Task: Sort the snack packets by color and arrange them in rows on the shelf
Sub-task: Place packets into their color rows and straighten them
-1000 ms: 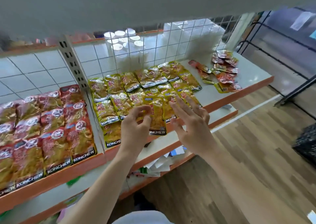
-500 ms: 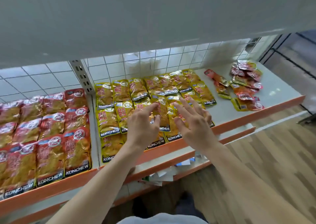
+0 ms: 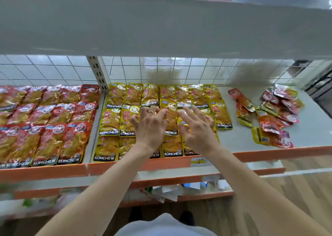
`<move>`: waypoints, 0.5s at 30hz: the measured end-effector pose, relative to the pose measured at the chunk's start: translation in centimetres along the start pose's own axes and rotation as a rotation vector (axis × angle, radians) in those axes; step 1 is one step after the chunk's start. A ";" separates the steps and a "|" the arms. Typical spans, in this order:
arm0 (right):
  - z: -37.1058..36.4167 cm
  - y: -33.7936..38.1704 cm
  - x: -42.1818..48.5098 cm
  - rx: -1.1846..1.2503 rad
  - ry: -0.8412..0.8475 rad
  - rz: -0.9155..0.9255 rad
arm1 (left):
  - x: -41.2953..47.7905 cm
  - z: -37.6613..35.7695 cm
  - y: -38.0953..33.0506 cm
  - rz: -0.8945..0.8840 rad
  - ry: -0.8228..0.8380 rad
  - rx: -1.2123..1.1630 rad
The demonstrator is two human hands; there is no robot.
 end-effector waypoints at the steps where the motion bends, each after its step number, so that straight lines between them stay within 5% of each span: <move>1: 0.1 -0.3 0.2 0.001 -0.001 0.013 | -0.1 -0.3 0.0 -0.001 0.002 0.025; 9: -0.7 -2.3 0.3 0.004 0.074 0.062 | -2.4 -2.1 -1.9 -0.216 0.025 0.106; 15: -0.9 -2.6 0.8 0.006 0.097 0.116 | -3.2 -2.1 -2.1 -0.216 0.016 0.115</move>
Point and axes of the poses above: each hand's wrist, its own x-axis towards the middle knuckle, its own z-axis out of the back of the hand, y = z × x, the point moved 5 cm from there along x, towards the middle knuckle, and after that the axes turned 1 degree about x, right-handed, at the moved point
